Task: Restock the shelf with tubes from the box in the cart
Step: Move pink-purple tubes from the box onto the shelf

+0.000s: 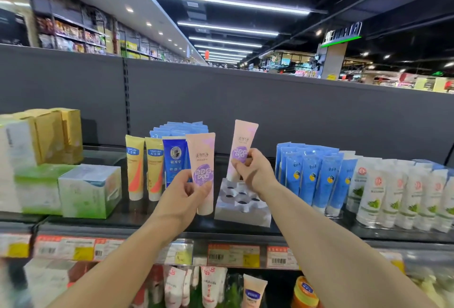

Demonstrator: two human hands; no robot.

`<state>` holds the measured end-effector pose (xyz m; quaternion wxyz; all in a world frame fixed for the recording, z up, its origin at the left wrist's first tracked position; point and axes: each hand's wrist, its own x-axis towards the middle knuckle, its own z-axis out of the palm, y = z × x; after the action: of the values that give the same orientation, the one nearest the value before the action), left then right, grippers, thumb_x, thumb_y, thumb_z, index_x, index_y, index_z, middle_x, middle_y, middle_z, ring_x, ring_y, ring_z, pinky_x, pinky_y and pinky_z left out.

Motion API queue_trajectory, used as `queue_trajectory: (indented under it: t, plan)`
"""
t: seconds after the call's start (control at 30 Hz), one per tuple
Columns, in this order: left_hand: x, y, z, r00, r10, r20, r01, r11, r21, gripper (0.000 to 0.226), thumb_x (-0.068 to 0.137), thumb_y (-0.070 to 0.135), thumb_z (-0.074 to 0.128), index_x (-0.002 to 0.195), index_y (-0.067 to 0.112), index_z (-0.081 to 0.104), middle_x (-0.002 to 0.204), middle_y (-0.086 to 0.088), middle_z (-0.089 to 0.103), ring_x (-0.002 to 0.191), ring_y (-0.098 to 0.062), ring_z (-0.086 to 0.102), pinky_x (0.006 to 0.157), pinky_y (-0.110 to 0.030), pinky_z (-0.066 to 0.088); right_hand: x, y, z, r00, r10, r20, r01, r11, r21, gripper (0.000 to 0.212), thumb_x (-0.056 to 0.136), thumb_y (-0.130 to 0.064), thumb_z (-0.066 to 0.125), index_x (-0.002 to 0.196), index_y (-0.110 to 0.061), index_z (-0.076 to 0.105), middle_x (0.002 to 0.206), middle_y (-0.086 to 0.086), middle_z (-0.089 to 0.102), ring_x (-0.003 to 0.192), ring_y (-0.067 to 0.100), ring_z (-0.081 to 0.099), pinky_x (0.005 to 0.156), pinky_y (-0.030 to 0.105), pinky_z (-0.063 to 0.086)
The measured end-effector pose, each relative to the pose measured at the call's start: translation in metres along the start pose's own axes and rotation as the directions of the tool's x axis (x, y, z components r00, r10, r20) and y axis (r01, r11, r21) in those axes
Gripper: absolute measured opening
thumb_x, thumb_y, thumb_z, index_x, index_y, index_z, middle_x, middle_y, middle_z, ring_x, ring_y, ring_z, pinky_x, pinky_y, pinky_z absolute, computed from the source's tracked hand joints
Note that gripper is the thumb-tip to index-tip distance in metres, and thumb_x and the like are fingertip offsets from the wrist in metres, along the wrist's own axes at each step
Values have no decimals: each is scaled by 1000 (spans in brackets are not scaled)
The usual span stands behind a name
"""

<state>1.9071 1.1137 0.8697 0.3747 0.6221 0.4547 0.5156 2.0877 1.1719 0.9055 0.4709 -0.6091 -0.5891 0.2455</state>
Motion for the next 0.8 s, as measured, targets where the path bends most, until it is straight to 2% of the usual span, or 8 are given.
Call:
queue_trajectory:
  t: [0.17,0.33,0.47,0.57,0.63,0.67,0.73,0.8]
  plan:
    - [-1,1,-5,999,-26,41,27,999,-29,16,92,34,60,103,36,50,103,12,63,96,-9,61,72,-26,53,13,14,17,994,80,70,-75,994,-76,27,92,-22,63,116,-20,50,128,2,58,108,16,54,93,31,44]
    - [-1,-1,-5,996,-15,84,19,999,-49,17,92,33,60,106,36,51,102,2,68,97,-12,65,81,-31,55,16,18,19,989,91,116,-79,992,-103,31,91,-20,63,121,-19,53,122,-1,60,112,19,56,94,32,45]
    - [-3,4,3,994,5,110,1,999,-52,17,92,31,60,104,36,50,104,8,65,100,-12,62,69,-19,49,18,14,14,974,156,164,-146,987,-69,35,91,-19,63,125,-20,53,126,-1,61,114,19,57,101,39,47]
    - [-3,10,9,991,12,133,-7,999,-41,20,92,31,59,108,37,48,111,10,62,100,-11,61,62,-15,49,15,3,4,990,107,94,-93,985,-143,45,93,-21,61,135,-15,47,133,0,59,118,20,57,102,39,47]
    - [-2,14,13,991,33,129,-29,999,-33,20,92,32,60,106,39,48,108,12,63,98,-9,62,64,-16,50,8,-6,-3,999,31,-11,-32,998,-59,45,94,-21,58,136,-11,45,133,4,58,119,22,57,100,37,47]
    - [-1,17,15,991,41,124,-38,999,-29,20,91,33,60,106,39,48,106,12,63,97,-10,63,66,-18,51,3,-11,-7,997,-5,-79,7,1000,21,45,94,-22,57,136,-10,46,128,4,60,116,21,58,98,36,48]
    - [1,22,19,991,46,128,-45,999,-16,21,91,35,60,110,34,50,104,10,65,94,-10,64,68,-20,50,-7,-24,-17,984,-78,-158,101,984,145,33,93,-26,54,121,-8,57,103,2,69,92,13,64,86,33,53]
    - [4,25,22,987,70,145,-70,998,-6,26,91,36,60,115,28,52,101,6,68,92,-11,65,68,-21,49,-19,-45,-29,992,-116,-45,124,964,235,29,96,-34,51,103,-8,63,80,-3,67,67,6,61,64,22,52]
